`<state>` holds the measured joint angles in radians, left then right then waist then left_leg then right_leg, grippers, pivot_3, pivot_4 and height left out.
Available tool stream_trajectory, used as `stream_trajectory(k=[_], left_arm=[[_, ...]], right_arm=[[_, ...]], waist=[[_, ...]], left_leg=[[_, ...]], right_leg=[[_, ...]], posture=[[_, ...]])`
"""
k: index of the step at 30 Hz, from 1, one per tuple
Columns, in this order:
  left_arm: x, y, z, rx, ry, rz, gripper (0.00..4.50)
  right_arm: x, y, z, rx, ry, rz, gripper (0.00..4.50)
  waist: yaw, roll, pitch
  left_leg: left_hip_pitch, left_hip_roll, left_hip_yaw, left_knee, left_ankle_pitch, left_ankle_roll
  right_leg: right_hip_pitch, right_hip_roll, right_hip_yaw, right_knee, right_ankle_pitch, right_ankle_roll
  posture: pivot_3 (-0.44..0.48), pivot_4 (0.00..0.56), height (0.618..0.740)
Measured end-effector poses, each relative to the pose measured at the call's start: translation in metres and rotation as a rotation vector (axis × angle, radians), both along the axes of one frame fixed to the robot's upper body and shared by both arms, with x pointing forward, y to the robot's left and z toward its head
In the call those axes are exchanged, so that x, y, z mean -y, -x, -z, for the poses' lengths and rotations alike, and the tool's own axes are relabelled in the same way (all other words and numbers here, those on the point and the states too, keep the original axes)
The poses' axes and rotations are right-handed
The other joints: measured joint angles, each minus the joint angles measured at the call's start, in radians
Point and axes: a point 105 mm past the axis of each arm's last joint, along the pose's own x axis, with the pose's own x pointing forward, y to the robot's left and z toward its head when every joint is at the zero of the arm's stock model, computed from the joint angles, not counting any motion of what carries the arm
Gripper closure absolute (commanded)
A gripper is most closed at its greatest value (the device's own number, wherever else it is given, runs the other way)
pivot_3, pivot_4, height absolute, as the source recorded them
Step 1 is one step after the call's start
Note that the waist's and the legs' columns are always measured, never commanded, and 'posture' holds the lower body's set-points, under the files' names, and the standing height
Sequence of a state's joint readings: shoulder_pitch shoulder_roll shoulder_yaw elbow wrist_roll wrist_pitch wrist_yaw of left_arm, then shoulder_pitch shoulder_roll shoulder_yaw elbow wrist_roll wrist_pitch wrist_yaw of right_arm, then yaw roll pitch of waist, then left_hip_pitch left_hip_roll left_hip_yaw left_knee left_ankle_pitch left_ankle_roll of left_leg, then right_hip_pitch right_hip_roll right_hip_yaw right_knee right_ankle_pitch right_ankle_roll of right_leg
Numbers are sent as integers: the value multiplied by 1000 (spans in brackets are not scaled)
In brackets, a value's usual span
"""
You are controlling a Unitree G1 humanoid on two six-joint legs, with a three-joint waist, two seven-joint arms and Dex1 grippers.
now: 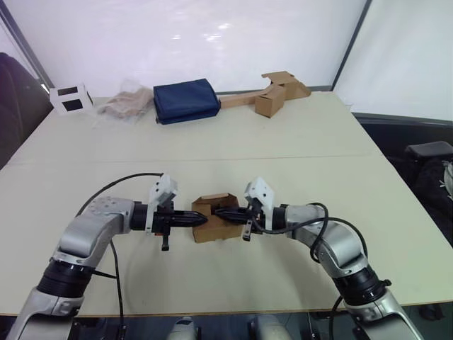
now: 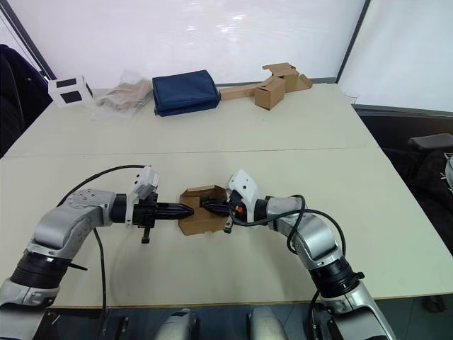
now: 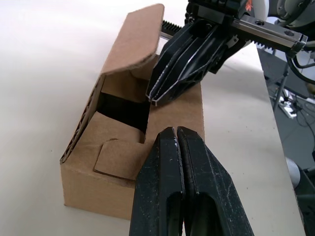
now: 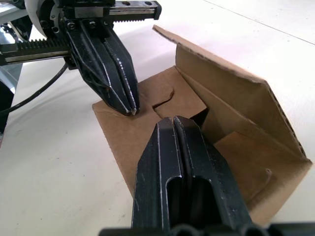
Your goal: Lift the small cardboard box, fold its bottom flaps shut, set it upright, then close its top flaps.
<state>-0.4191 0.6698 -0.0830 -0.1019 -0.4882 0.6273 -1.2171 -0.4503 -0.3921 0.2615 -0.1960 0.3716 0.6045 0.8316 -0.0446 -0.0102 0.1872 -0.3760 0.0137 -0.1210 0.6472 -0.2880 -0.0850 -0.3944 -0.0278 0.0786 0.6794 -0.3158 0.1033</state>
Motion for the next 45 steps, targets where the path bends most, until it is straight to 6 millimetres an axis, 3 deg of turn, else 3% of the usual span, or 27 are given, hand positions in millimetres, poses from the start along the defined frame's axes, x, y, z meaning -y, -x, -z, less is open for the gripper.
stream_trajectory(k=[3,7,12,16,18,22,29,38,45], left_arm=[[0,0,0,2,-1,-2,4459],[-1,-1,0,5,-5,-11,4459],[0,-1,0,9,-8,-14,4459],[-1,0,0,11,-13,-13,4459],[-1,1,-1,13,-14,-12,4459],[-1,1,-1,15,-16,-13,4459],[-2,1,-1,15,-21,-15,4459],[-23,8,-11,-19,-35,-41,4459],[-23,-20,-48,70,49,-81,4459]], right_arm=[[10,0,-14,17,-20,15,4500],[24,4,-50,75,-77,2,4500],[24,-9,-84,151,-110,-4,4500],[12,-41,-72,157,-69,44,4500],[0,-48,-61,142,-52,30,4500],[-14,-45,-34,107,10,-31,4500],[-10,-29,-8,90,61,-75,4500],[-10,-25,-2,156,111,-86,4500],[-10,-24,-3,159,109,-82,4500]], waist=[[1,0,0],[0,0,0],[-2,0,0],[-4,0,0],[-4,0,0],[0,1,0],[-1,1,0],[-5,1,0],[-1,1,0]], left_leg=[[0,0,0,0,0,0],[0,0,0,-1,0,0],[1,0,0,-1,0,0],[1,0,1,-1,0,0],[0,0,1,-2,0,0],[-1,0,1,-1,0,0],[0,0,1,-2,0,0],[1,1,1,-2,0,0],[1,0,0,-1,0,0]], right_leg=[[0,0,0,0,0,0],[0,0,0,0,0,0],[0,0,0,0,0,0],[0,0,0,-1,0,0],[-1,0,0,-1,0,0],[-1,-1,0,-1,0,0],[-1,0,0,-1,0,0],[0,0,0,-1,0,-1],[1,0,0,-1,0,0]], posture=[[0,150,740],[0,150,740],[0,150,740],[0,150,740],[0,150,740],[0,150,740],[0,150,740],[0,150,740],[0,150,740]])
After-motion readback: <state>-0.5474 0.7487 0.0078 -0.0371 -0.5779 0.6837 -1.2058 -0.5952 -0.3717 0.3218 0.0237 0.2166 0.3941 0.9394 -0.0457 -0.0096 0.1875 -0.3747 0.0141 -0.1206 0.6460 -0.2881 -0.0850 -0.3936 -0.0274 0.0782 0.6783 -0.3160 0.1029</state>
